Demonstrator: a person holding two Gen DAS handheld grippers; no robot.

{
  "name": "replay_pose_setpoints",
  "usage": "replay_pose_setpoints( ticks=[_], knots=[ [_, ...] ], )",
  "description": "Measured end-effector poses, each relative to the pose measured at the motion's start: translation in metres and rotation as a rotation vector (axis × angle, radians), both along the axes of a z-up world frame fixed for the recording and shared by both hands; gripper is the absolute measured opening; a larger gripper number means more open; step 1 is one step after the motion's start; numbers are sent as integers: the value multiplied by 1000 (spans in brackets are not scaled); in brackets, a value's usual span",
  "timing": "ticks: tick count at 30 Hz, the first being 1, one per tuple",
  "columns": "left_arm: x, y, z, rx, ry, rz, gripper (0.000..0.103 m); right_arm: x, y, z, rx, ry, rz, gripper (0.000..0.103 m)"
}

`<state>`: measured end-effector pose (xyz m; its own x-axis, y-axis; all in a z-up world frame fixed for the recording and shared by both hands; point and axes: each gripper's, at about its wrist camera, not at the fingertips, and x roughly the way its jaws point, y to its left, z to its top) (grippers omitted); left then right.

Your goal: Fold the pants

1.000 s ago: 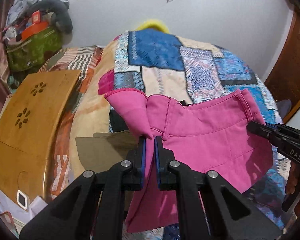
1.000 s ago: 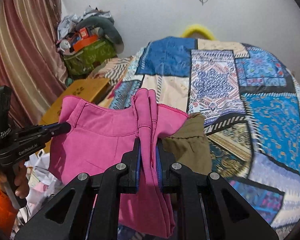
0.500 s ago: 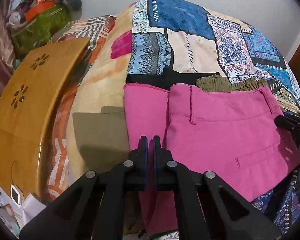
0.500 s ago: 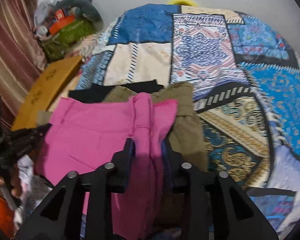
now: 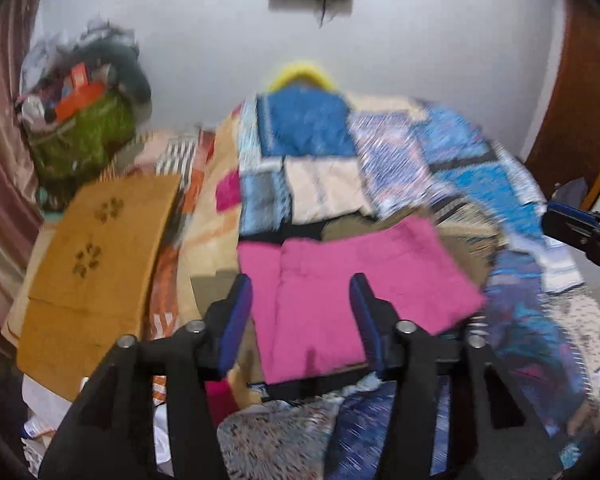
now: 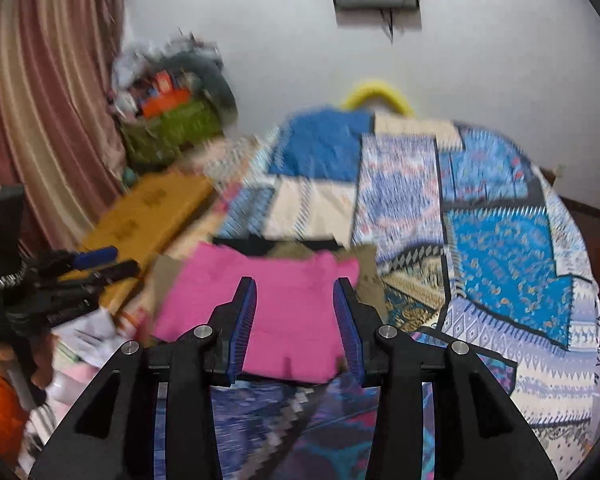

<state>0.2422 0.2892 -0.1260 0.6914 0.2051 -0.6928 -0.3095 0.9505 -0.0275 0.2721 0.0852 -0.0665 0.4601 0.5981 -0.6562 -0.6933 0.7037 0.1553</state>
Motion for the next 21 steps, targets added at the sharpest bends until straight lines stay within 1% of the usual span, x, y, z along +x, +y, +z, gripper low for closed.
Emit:
replay_pose_setpoints(
  ticks=[3, 5, 7, 10, 13, 16, 18, 20, 21],
  knots=[
    [-34, -24, 43, 17, -99, -25, 54, -32, -10, 33, 72, -64, 15, 36],
    [-59, -43, 72, 44, -164, -44, 55, -57, -20, 56, 124, -109, 34, 36],
    [-78, -58, 91, 64, -210, -64, 58, -82, -31, 76, 178, -148, 45, 36],
    [-119, -85, 121, 103, -306, -75, 58, -113, -46, 96, 225, -209, 45, 36],
    [-150, -102, 137, 123, -372, -66, 58, -148, -62, 113, 257, -290, 30, 36],
    [-184, -120, 150, 153, -444, -47, 60, -173, -71, 120, 271, -344, 22, 36],
    [-200, -128, 154, 166, -478, -39, 66, -192, -76, 123, 276, -372, 25, 36],
    [-217, -136, 156, 182, -514, -28, 78, -203, -80, 124, 273, -391, 19, 37],
    [-221, -139, 156, 185, -523, -24, 80, -206, -81, 124, 273, -402, 11, 43]
  ],
)
